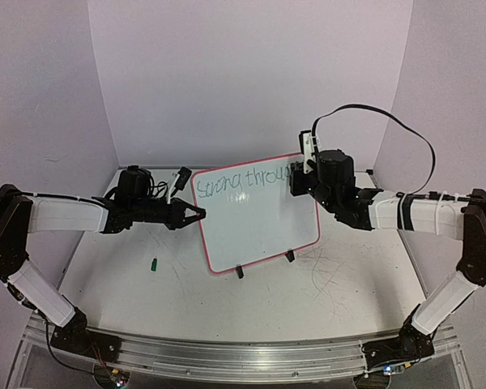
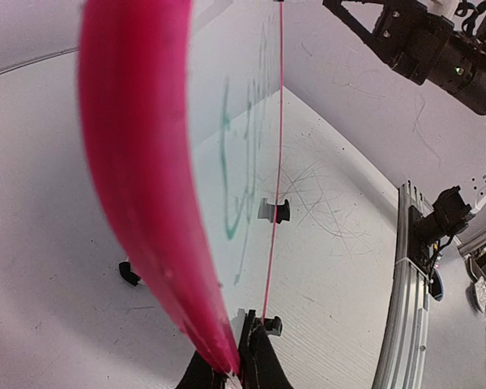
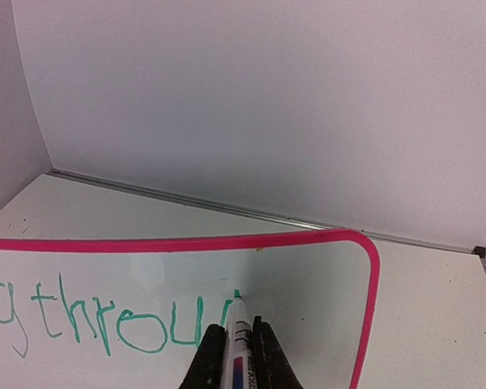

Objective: Write a sentence on the whiteboard

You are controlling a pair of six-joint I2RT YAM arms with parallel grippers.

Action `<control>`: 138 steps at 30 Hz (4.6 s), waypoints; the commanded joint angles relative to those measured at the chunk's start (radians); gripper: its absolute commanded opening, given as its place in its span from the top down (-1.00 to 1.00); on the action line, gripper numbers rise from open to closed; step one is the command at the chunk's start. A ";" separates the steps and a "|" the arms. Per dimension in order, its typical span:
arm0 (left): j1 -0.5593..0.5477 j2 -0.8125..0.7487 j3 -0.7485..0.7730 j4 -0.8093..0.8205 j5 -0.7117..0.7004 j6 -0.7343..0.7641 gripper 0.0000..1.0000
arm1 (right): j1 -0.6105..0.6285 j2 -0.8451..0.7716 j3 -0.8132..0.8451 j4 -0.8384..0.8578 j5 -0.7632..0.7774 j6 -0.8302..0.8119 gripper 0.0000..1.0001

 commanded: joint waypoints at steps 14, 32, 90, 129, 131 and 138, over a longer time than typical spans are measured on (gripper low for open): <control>0.004 0.022 0.021 -0.027 -0.143 0.106 1.00 | 0.021 -0.082 -0.105 -0.068 -0.029 0.058 1.00; 0.002 0.019 0.025 -0.033 -0.152 0.109 1.00 | 0.016 -0.148 -0.066 -0.022 -0.033 0.040 1.00; -0.007 0.021 0.034 -0.052 -0.162 0.120 1.00 | -0.037 -0.055 -0.037 -0.020 -0.052 0.046 1.00; -0.015 0.022 0.042 -0.082 -0.177 0.131 1.00 | -0.038 -0.050 -0.026 -0.019 0.028 0.046 1.00; -0.015 0.023 0.042 -0.081 -0.178 0.131 1.00 | -0.037 -0.056 -0.032 -0.030 0.024 0.046 1.00; -0.016 0.022 0.042 -0.083 -0.178 0.131 1.00 | -0.038 -0.069 -0.057 -0.051 0.010 0.057 1.00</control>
